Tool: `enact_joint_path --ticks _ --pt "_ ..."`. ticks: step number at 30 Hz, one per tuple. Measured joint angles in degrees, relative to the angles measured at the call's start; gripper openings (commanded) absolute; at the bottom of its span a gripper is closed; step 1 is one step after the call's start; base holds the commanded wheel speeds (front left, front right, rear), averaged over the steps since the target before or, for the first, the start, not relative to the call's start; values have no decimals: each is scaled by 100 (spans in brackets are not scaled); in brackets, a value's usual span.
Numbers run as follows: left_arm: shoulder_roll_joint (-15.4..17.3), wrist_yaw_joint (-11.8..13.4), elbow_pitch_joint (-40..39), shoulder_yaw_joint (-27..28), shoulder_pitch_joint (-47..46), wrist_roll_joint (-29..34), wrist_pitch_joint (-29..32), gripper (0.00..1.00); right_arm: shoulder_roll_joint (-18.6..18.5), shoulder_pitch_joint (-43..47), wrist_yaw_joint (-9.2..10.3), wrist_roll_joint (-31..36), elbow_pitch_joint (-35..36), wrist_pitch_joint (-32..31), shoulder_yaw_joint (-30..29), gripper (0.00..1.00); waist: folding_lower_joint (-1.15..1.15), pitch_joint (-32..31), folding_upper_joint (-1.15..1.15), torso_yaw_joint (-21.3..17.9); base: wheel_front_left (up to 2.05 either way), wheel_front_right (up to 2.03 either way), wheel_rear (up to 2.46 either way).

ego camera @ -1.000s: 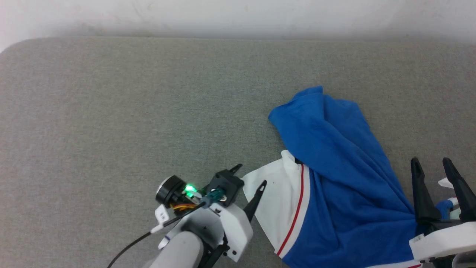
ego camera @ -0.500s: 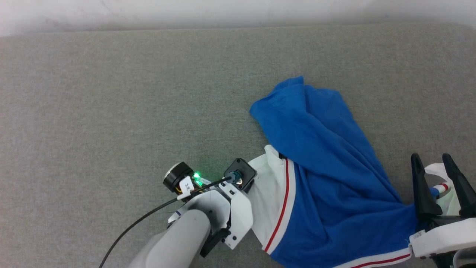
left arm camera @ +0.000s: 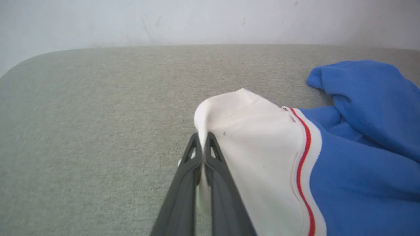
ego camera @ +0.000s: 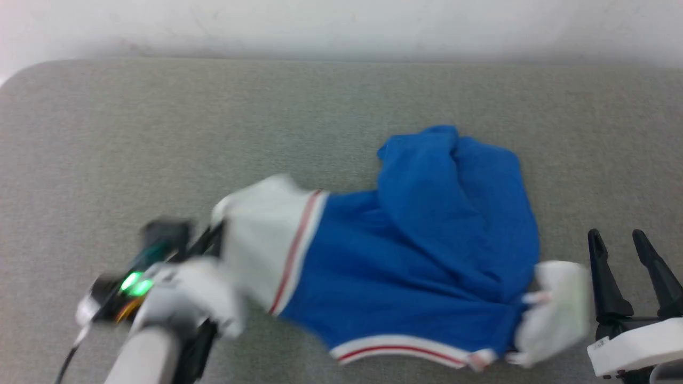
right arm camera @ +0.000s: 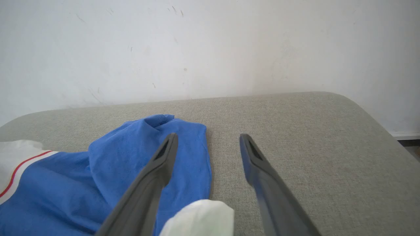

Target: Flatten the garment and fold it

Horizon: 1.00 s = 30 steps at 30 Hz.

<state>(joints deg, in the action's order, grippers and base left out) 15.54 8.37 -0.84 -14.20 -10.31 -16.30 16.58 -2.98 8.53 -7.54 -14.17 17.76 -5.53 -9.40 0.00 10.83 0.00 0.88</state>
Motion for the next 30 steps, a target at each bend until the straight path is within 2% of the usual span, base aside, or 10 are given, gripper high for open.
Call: enact_joint_path --ticks 2,5,7,9,10,11,15,20,25,30 --pt "80 302 -355 337 643 -181 70 0 -1 13 0 0 1 -8 -13 100 0 -36 0 83 0 0 0" --pt "16 669 -606 648 1670 -417 107 0 0 21 0 0 8 -48 -41 100 0 -70 0 191 0 0 0" --pt "-123 846 -609 777 2242 -587 94 0 0 35 0 0 10 -58 -62 100 0 -74 0 254 0 0 0" --pt "-265 880 -564 780 2569 -661 -49 0 1 40 0 1 22 -101 -87 100 -1 -68 0 311 0 0 0" --pt "-383 883 -555 814 2620 -748 -211 27 0 43 0 2 26 -108 -104 100 0 -62 0 340 0 0 0" --pt "-480 881 -555 829 2615 -821 -355 100 0 42 0 5 33 -114 -115 100 0 -57 0 366 0 0 0" --pt "-601 714 -616 832 2297 -894 -803 100 0 36 0 11 51 -182 -110 100 0 -47 0 444 0 0 0" --pt "-511 499 -1084 613 1310 -673 -971 100 0 9 0 10 70 -200 -64 100 0 -13 0 438 0 0 0" --pt "-434 78 -1084 -147 71 -247 -554 100 -1 -27 0 7 70 -200 18 100 0 90 0 336 0 0 0" --pt "-494 -492 -291 -1017 -1088 198 -74 100 -1 -140 0 0 88 -201 13 100 1 238 0 154 0 0 0"
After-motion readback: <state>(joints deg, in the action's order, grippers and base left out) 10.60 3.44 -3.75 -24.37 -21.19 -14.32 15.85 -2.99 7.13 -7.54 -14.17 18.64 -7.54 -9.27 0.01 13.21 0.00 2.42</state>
